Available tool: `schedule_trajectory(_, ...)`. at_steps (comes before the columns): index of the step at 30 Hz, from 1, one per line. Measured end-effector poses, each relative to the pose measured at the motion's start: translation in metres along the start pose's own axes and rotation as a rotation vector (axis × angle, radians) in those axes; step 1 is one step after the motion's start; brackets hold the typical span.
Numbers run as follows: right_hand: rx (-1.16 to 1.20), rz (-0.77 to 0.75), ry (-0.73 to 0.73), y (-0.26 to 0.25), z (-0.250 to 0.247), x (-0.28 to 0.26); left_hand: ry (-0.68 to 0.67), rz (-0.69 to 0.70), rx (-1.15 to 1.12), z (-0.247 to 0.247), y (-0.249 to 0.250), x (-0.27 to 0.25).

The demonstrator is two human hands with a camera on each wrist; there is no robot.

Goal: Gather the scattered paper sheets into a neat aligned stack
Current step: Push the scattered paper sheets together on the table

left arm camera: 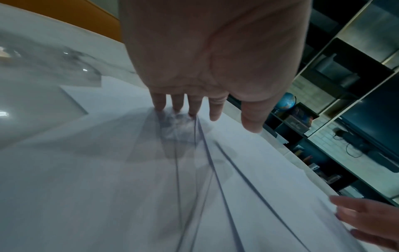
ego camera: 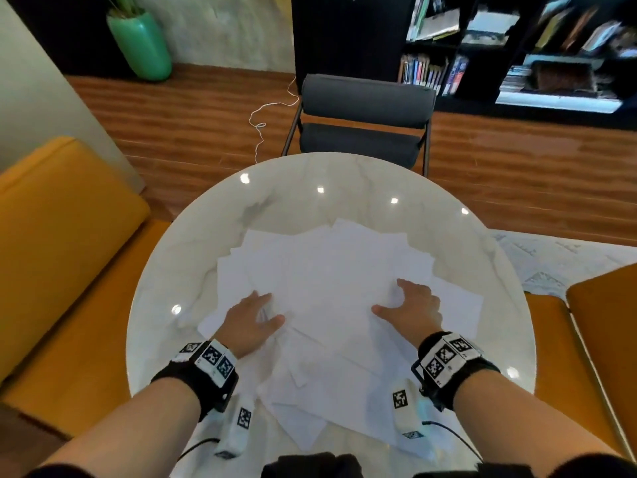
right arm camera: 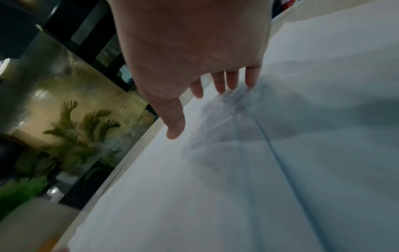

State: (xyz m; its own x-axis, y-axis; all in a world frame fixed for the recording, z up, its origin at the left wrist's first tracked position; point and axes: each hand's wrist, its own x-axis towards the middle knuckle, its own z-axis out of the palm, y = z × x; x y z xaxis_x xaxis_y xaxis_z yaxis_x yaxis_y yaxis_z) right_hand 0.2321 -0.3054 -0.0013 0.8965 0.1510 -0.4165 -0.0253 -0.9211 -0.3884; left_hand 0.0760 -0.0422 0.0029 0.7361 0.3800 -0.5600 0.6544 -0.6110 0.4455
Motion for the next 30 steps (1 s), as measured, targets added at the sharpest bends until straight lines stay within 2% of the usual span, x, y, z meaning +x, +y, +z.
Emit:
schedule_trajectory(3, -0.172, -0.217, -0.052, -0.002, 0.009, -0.005, -0.002, 0.035, -0.206, -0.003, 0.012, -0.001)
schedule_trajectory(5, -0.231, -0.325, -0.063, -0.001, 0.013, -0.009, 0.043, 0.010, -0.469, -0.006, 0.018, -0.002)
schedule_trajectory(7, -0.226, -0.365, -0.072, 0.001, 0.013, -0.009, 0.081, -0.065, -0.700, -0.009, 0.022, -0.002)
schedule_trajectory(9, -0.152, -0.311, -0.049, 0.003, 0.014, -0.013, 0.092, -0.148, -0.809, -0.011, 0.021, 0.000)
schedule_trajectory(13, 0.119, 0.100, 0.145, 0.002, 0.016, -0.021, 0.058, -0.206, -0.634, -0.007, 0.014, 0.003)
schedule_trajectory(15, 0.328, 0.239, 0.154, -0.002, 0.013, -0.018, -0.021, -0.173, -0.505, -0.004, 0.011, 0.000)
schedule_trajectory(17, 0.551, 0.318, 0.117, -0.009, 0.008, -0.016, -0.107, -0.166, -0.466, -0.001, 0.012, -0.004)
schedule_trajectory(19, 0.719, 0.348, 0.049, -0.013, 0.009, -0.013, -0.145, -0.173, -0.451, 0.002, 0.014, -0.006)
schedule_trajectory(21, 0.789, 0.367, -0.033, -0.020, 0.015, -0.016, -0.167, -0.153, -0.438, 0.001, 0.012, -0.006)
schedule_trajectory(23, 0.766, 0.376, -0.088, -0.022, 0.025, -0.017, -0.216, -0.127, -0.458, -0.002, 0.009, -0.006)
schedule_trajectory(27, 0.606, 0.266, -0.138, -0.019, 0.041, -0.016, -0.233, -0.102, -0.429, -0.009, 0.003, -0.005)
schedule_trajectory(30, 0.704, 0.245, -0.173, -0.022, 0.031, -0.037, -0.187, -0.104, -0.451, -0.015, -0.002, -0.004)
